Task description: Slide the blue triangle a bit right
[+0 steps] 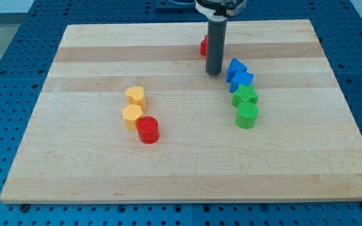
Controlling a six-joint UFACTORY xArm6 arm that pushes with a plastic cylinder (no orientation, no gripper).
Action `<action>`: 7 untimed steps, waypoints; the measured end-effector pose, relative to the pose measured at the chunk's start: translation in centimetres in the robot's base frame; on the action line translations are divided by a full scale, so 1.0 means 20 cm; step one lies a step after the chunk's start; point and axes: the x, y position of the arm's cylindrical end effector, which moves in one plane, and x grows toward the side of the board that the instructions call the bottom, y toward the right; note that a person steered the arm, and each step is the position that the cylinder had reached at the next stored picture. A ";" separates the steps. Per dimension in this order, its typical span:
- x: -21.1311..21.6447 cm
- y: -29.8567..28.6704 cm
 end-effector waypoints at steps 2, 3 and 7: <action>0.00 0.02; 0.00 0.07; -0.02 0.15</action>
